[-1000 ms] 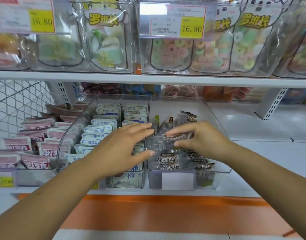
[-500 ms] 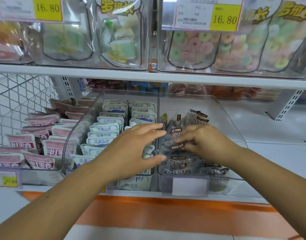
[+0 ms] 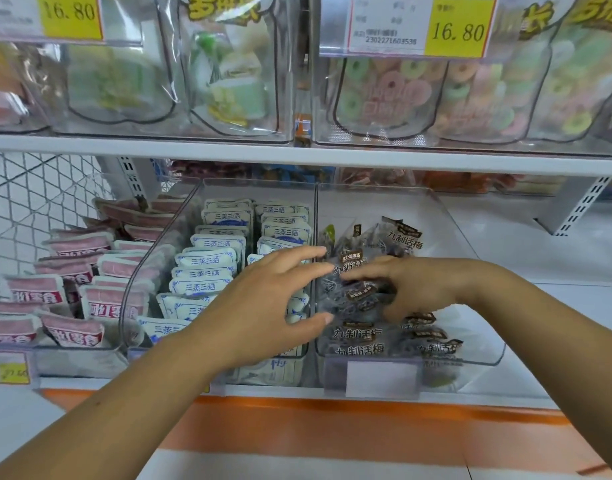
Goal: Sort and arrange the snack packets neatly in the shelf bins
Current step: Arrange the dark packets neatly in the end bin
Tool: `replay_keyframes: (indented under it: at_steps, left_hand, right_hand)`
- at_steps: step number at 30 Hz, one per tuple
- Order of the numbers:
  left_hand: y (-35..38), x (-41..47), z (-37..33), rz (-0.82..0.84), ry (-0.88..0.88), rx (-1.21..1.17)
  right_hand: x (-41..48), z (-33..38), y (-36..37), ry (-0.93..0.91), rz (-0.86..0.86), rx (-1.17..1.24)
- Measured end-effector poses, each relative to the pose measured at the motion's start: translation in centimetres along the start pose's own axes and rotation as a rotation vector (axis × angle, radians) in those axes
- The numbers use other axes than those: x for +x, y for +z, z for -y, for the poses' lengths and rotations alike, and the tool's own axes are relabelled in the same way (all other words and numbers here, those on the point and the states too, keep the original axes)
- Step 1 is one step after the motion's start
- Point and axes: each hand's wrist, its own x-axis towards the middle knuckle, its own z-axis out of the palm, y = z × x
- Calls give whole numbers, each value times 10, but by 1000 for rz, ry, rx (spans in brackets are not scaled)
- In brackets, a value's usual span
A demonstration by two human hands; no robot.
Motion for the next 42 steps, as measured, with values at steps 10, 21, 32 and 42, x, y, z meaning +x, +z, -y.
replay_keyframes:
  at_steps: [10,21,32,42]
  left_hand:
    - [2,0,-1,-19,13,8]
    - [-1,1,-9,-61,18,53]
    - [3,11,-20,-57,56,209]
    - [5,37,-41,45,139,354]
  right_hand:
    - [21,4,28,-97,-405,-368]
    - [10,15,33,-119,-470,-360]
    - [-11,6,12,-80,-463,-295]
    - [-27,-3,-21,-111,-611,62]
